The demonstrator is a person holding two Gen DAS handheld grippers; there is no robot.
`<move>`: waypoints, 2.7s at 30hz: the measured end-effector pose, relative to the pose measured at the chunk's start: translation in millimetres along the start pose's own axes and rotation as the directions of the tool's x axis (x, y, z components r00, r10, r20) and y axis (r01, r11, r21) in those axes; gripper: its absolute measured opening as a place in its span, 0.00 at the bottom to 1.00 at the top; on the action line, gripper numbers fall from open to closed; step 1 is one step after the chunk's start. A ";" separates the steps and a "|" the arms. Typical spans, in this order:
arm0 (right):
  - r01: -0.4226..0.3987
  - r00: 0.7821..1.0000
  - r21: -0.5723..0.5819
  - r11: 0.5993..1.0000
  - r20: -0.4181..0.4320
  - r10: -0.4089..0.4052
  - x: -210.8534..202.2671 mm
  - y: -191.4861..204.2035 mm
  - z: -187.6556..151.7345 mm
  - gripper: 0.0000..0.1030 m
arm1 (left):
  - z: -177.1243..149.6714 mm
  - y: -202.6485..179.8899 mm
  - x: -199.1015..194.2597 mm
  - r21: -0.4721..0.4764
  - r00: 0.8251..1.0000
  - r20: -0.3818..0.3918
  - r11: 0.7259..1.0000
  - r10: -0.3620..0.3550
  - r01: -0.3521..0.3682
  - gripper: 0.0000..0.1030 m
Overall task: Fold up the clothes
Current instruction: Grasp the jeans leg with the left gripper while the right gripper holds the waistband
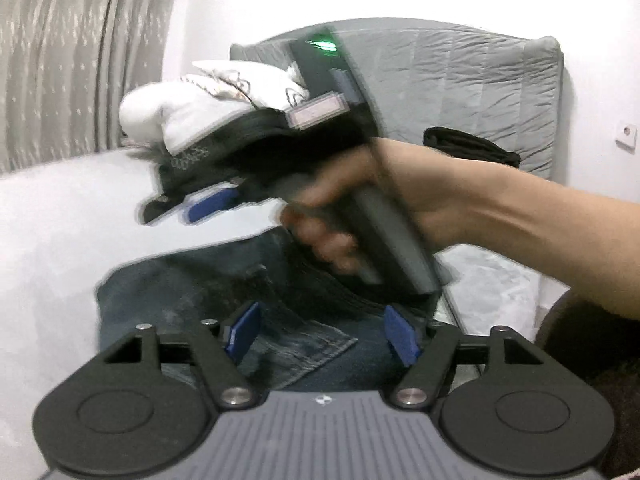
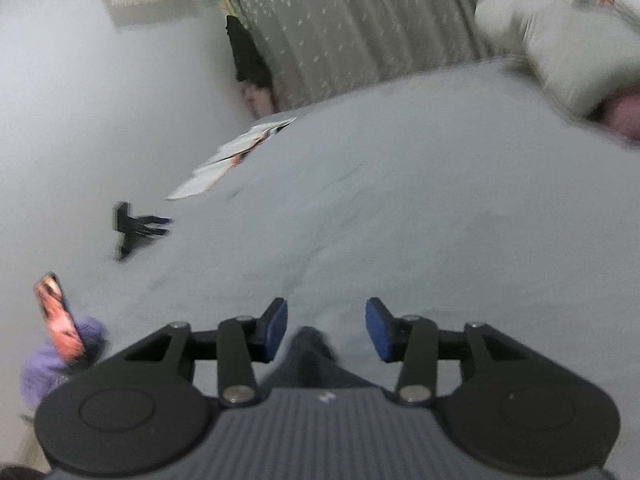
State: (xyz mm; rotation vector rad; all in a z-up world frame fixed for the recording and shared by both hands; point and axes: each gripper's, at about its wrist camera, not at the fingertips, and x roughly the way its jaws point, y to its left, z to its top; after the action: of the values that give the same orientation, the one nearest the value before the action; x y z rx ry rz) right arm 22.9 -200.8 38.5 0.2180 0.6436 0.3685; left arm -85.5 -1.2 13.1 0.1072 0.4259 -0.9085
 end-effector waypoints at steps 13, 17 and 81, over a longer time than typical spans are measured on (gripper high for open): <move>0.281 0.960 -0.122 0.952 0.019 -0.280 -44.6 4.7 -54.4 0.47 | -0.5 56.8 4.2 -0.157 0.985 -0.051 0.973 0.164 -0.170 0.72; 0.299 0.954 -0.152 0.942 0.016 -0.300 -35.3 -4.2 -62.9 0.52 | -21.0 61.9 15.2 -0.140 0.981 -0.100 0.974 0.167 -0.180 0.72; 0.124 0.992 0.292 0.948 -0.067 -0.109 -88.2 -93.9 -109.8 1.00 | -16.5 137.7 62.1 -0.504 0.928 -0.343 0.806 0.145 -0.312 0.99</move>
State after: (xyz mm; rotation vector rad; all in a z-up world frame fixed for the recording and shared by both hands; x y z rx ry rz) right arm -85.3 -312.5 -28.4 0.4554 0.7571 0.1620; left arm 50.6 42.0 -38.9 -0.2411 0.9184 -0.4961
